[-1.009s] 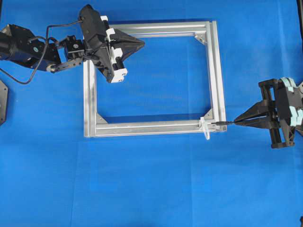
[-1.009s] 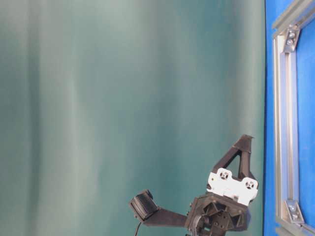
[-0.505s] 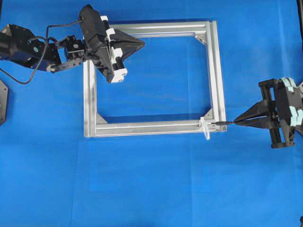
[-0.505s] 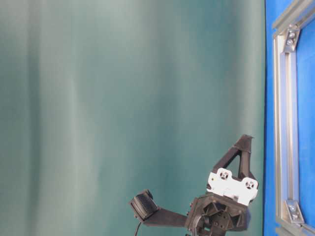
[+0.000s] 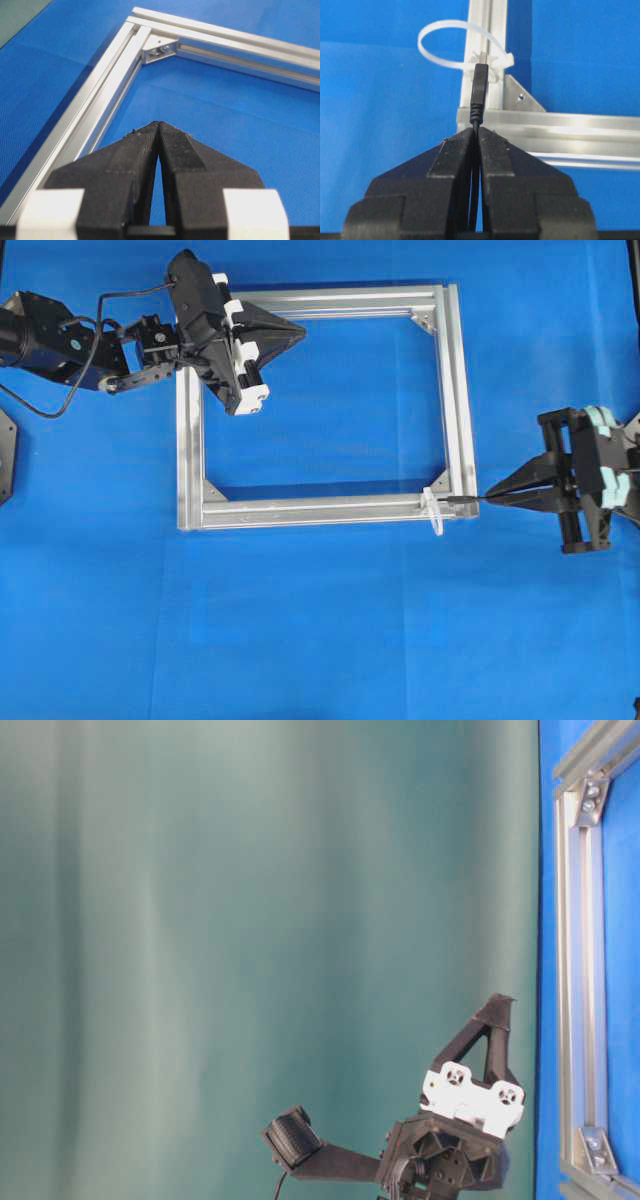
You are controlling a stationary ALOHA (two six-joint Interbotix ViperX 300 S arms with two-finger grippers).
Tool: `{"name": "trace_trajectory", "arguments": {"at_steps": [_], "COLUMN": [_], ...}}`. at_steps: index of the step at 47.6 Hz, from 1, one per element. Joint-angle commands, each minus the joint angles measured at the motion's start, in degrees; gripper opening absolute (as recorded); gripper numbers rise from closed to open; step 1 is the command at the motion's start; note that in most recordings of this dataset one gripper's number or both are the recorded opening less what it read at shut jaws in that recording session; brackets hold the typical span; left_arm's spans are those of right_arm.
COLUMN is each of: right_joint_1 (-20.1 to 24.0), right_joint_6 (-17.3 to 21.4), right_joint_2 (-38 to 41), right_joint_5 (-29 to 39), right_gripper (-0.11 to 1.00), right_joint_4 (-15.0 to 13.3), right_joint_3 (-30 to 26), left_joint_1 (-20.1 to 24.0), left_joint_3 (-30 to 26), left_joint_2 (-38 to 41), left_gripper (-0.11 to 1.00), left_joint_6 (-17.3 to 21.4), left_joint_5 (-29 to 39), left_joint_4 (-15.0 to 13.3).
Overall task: Insert the wire through the string loop located on the right side.
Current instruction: 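Push the USB plug leftward through the zip-tie loop with the right gripper, then move the left gripper to the plug emerging from the loop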
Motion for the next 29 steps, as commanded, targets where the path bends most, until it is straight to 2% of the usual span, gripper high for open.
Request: {"name": "trace_trajectory", "arguments": {"at_steps": [1,12,21,29], "right_joint_1": [-0.09,-0.09,0.00,0.00], "right_joint_6": [0.09,0.00,0.00,0.00], "right_joint_2": [3.16,12.13,15.21,15.56], "right_joint_5": [-2.55,-6.15,-7.12,-7.91], "right_gripper": [-0.03,-0.03,-0.03,-0.03], "right_joint_4": [-0.09,-0.09,-0.09,-0.09], "right_joint_3": [-2.20,-7.03,-9.67,-9.76], "left_joint_1": [-0.09,-0.09,-0.09,-0.09], "left_joint_3": [-0.62,-0.62,-0.62,-0.44], "left_joint_2": [-1.67,-1.67,-1.67,-1.67], "left_gripper": [0.00,0.00,0.00,0.00], "left_joint_6": [0.09,0.09,0.09,0.09], "left_joint_5": [-0.26,-0.26,-0.26,-0.26], "left_joint_4": [0.18,0.18,0.18,0.18]}}
